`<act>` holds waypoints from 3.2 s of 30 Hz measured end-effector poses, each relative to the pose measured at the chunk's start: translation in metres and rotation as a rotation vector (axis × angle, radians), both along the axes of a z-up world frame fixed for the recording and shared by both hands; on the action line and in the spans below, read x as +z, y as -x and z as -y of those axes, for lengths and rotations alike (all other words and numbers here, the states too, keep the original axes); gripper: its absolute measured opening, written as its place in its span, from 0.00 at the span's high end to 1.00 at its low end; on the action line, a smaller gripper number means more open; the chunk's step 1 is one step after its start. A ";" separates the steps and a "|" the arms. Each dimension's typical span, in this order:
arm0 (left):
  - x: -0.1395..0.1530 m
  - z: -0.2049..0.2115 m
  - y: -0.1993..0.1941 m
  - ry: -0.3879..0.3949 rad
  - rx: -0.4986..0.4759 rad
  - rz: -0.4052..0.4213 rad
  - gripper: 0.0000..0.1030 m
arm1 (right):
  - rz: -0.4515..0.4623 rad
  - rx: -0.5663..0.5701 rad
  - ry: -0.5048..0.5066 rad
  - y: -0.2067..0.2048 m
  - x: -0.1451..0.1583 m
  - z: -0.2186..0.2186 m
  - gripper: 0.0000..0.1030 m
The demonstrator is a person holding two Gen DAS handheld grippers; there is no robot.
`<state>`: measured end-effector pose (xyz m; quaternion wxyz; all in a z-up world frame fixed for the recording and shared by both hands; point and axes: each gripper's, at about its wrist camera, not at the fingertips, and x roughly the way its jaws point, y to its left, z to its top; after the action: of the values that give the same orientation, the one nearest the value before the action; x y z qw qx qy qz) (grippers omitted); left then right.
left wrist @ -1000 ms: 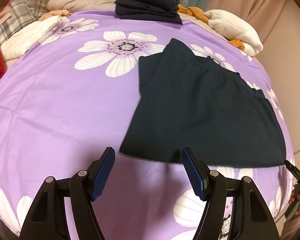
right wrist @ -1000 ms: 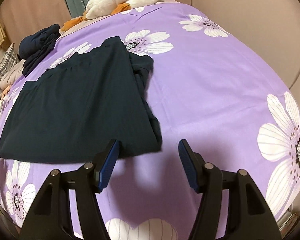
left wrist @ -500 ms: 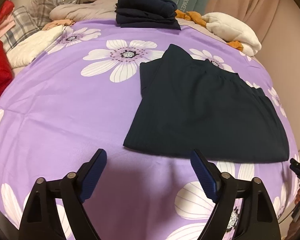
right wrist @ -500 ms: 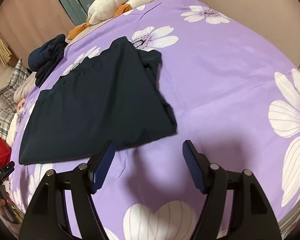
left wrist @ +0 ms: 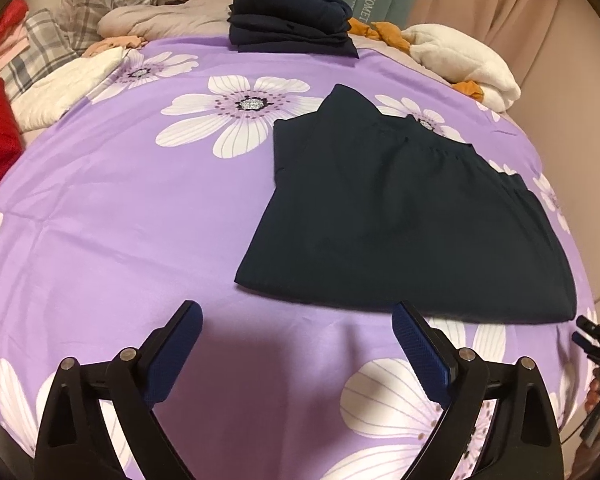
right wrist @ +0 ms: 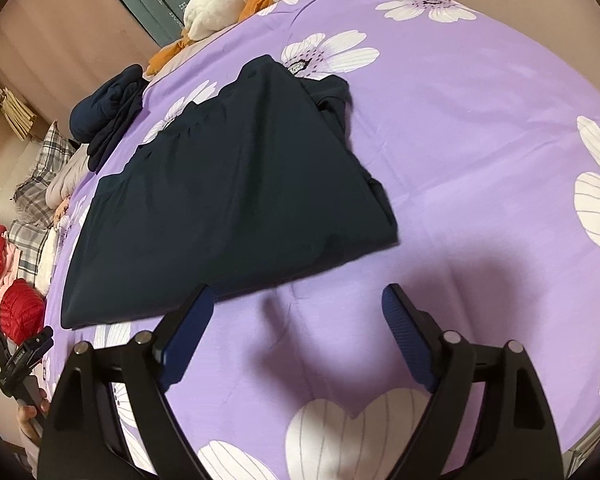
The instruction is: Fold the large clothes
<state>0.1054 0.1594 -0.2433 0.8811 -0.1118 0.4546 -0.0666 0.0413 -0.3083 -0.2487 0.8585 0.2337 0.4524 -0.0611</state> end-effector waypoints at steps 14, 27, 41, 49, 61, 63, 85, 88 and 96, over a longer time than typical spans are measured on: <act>-0.008 0.000 -0.005 0.071 -0.003 -0.037 0.08 | -0.014 0.018 -0.059 -0.009 -0.007 -0.001 0.15; -0.010 -0.002 -0.013 0.131 -0.019 -0.048 0.08 | -0.011 0.010 -0.082 -0.015 -0.008 0.001 0.15; -0.029 -0.023 -0.038 0.539 0.029 -0.080 0.07 | 0.033 -0.052 -0.134 -0.020 -0.013 0.008 0.13; -0.039 -0.030 -0.047 0.654 0.093 -0.072 0.07 | 0.089 -0.113 -0.194 -0.026 -0.017 0.015 0.12; -0.051 -0.055 -0.030 0.734 0.165 -0.121 0.07 | 0.098 -0.115 -0.211 -0.026 -0.018 0.019 0.12; -0.051 -0.053 -0.035 0.741 0.171 -0.117 0.07 | 0.102 -0.117 -0.205 -0.027 -0.018 0.018 0.11; -0.051 -0.027 -0.065 0.649 0.180 -0.090 0.37 | 0.153 -0.189 -0.182 -0.050 -0.024 0.020 0.36; -0.052 -0.029 -0.064 0.612 0.188 -0.112 0.56 | 0.149 -0.190 -0.193 -0.049 -0.024 0.024 0.49; -0.043 -0.022 -0.057 0.551 0.163 -0.109 0.72 | 0.137 -0.155 -0.133 -0.062 -0.012 0.021 0.77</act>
<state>0.1628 0.1817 -0.2867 0.7945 -0.3863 0.4555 -0.1103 0.1037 -0.3289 -0.2611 0.8626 0.3281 0.3765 -0.0809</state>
